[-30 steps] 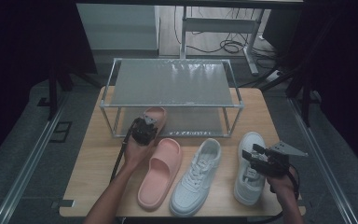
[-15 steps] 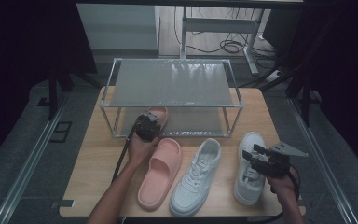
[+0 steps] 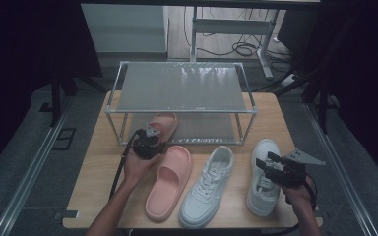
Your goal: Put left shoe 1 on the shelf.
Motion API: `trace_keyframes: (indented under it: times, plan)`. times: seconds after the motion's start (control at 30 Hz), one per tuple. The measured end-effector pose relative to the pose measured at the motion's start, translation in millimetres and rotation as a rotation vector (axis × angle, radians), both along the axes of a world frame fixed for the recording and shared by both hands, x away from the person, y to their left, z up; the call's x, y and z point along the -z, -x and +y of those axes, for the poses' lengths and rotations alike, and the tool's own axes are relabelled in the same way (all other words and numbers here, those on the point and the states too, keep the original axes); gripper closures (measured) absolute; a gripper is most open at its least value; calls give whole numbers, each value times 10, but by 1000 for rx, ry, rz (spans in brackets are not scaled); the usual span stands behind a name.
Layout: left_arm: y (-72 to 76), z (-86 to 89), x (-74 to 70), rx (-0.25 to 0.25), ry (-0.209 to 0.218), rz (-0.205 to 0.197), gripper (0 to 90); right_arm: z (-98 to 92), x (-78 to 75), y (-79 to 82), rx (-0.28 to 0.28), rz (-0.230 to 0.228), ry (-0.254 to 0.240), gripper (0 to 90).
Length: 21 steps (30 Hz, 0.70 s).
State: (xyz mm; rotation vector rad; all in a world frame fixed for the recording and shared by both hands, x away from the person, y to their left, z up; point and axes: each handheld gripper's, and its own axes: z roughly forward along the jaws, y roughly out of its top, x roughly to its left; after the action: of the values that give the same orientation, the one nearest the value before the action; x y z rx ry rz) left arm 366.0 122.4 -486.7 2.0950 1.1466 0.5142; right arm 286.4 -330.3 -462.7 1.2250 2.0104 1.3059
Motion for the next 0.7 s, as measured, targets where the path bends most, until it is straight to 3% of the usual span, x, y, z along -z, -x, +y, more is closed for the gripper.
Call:
trace_keyframes:
  times: [0.17,0.37,0.7]
  plan:
    - [156,158,-9,2,19,2,801,6,3,0,-3,1,3,421]
    - [336,364,-7,7,27,7,900,11,7,1,-2,2,4,421]
    - [610,661,102,5,12,35,900,23,11,2,-4,4,9,421]
